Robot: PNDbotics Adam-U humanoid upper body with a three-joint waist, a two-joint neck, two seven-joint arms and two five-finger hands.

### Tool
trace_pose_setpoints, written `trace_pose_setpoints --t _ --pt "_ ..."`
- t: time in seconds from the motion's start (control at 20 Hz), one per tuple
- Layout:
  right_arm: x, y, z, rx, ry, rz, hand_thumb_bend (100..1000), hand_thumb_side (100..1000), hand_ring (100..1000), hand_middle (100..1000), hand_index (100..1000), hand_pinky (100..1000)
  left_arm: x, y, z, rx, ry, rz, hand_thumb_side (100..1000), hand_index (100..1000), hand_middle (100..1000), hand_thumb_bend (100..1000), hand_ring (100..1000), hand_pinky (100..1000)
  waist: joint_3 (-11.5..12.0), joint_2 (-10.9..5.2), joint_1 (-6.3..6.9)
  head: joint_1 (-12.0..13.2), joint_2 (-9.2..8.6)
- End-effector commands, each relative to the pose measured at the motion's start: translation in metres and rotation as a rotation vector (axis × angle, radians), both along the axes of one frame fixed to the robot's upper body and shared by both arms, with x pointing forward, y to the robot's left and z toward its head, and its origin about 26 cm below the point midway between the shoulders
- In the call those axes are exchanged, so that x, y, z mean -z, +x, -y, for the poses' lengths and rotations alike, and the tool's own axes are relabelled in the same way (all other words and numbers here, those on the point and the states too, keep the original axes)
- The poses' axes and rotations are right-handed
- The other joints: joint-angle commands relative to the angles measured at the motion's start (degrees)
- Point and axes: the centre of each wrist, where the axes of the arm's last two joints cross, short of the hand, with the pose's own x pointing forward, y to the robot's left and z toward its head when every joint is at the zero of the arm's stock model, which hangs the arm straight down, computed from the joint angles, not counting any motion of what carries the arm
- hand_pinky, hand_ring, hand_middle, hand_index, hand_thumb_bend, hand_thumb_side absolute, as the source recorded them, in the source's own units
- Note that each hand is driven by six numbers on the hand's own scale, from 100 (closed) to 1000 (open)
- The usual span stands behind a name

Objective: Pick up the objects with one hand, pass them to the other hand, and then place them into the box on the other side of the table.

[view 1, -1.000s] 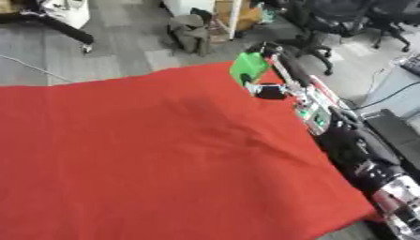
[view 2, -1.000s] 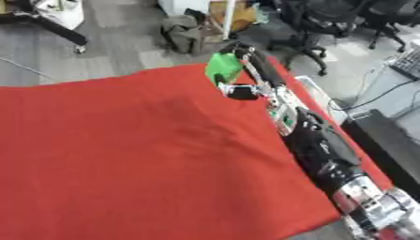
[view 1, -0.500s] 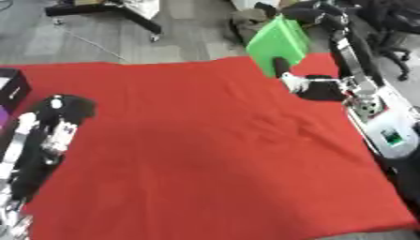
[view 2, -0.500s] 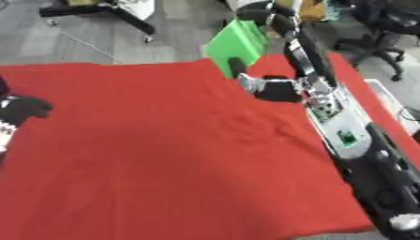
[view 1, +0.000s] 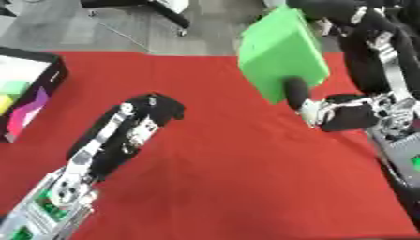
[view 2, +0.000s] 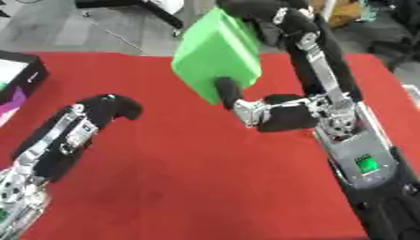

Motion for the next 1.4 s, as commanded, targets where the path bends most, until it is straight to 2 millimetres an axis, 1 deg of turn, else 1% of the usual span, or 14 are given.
trace_pose_setpoints --t 0.05,0.2,0.25,0.35,0.4,0.45,0.55,0.8,0.95,1.0,1.05,1.25,1.4 --pt "-0.010 -0.004 -0.005 -0.066 -0.016 0.058 100 234 552 651 830 770 -0.004 -0.005 0.007 0.136 -0.020 -0.052 924 629 686 528 780 965 -0.2 -0.38 0.26 0.3 0.42" --pt "-0.011 -0.005 -0.009 -0.100 -0.036 0.081 100 234 552 655 833 766 -0.003 -0.009 0.015 0.258 -0.053 -0.124 948 637 682 578 776 966 -0.2 -0.28 0.32 -0.1 0.60" --pt "-0.011 -0.005 -0.009 -0.110 -0.042 0.086 100 234 553 656 834 764 -0.002 -0.010 0.019 0.294 -0.072 -0.148 943 639 681 596 773 965 -0.2 -0.27 0.32 -0.4 0.63" --pt "-0.010 -0.005 -0.011 -0.126 -0.052 0.099 100 237 554 659 835 762 -0.001 -0.013 0.024 0.354 -0.117 -0.200 926 644 673 631 765 962 -0.3 -0.26 0.31 -0.8 0.70" --pt "-0.010 -0.005 -0.011 -0.132 -0.057 0.103 100 237 554 659 835 762 0.000 -0.014 0.026 0.376 -0.138 -0.225 926 644 673 631 765 962 -0.2 -0.26 0.31 -1.0 0.74" --pt "-0.010 -0.005 -0.012 -0.140 -0.061 0.109 100 239 553 661 836 759 0.001 -0.016 0.028 0.399 -0.161 -0.252 897 648 666 668 757 958 -0.2 -0.25 0.31 -1.2 0.75" --pt "-0.010 -0.006 -0.014 -0.155 -0.071 0.119 100 241 554 663 838 755 0.003 -0.018 0.031 0.437 -0.212 -0.306 872 655 658 702 746 955 -0.2 -0.21 0.31 -1.6 0.69" --pt "-0.010 -0.007 -0.018 -0.192 -0.099 0.142 100 249 554 664 839 755 0.004 -0.021 0.035 0.493 -0.279 -0.392 858 665 662 729 744 953 -0.1 -0.04 0.33 -2.1 0.39" --pt "-0.009 -0.008 -0.022 -0.217 -0.113 0.148 100 254 554 663 838 756 0.002 -0.021 0.038 0.512 -0.279 -0.409 846 676 708 723 768 965 0.0 0.06 0.31 -2.2 0.14" --pt "-0.009 -0.008 -0.023 -0.223 -0.117 0.148 100 261 554 662 838 758 0.001 -0.021 0.039 0.515 -0.277 -0.413 825 678 719 704 775 970 0.0 0.09 0.30 -2.3 0.07" --pt "-0.008 -0.008 -0.024 -0.229 -0.122 0.148 100 261 554 662 838 758 0.000 -0.021 0.040 0.516 -0.276 -0.415 815 678 720 696 776 970 0.0 0.12 0.29 -2.3 -0.02" --pt "-0.008 -0.009 -0.027 -0.250 -0.137 0.148 100 270 554 661 838 758 -0.004 -0.022 0.046 0.513 -0.273 -0.425 707 679 722 601 775 970 0.1 0.17 0.27 -2.5 -0.33" --pt "-0.008 -0.009 -0.028 -0.259 -0.144 0.152 100 271 554 662 838 757 -0.008 -0.022 0.050 0.508 -0.276 -0.432 680 678 718 576 771 966 0.1 0.16 0.27 -2.6 -0.51"
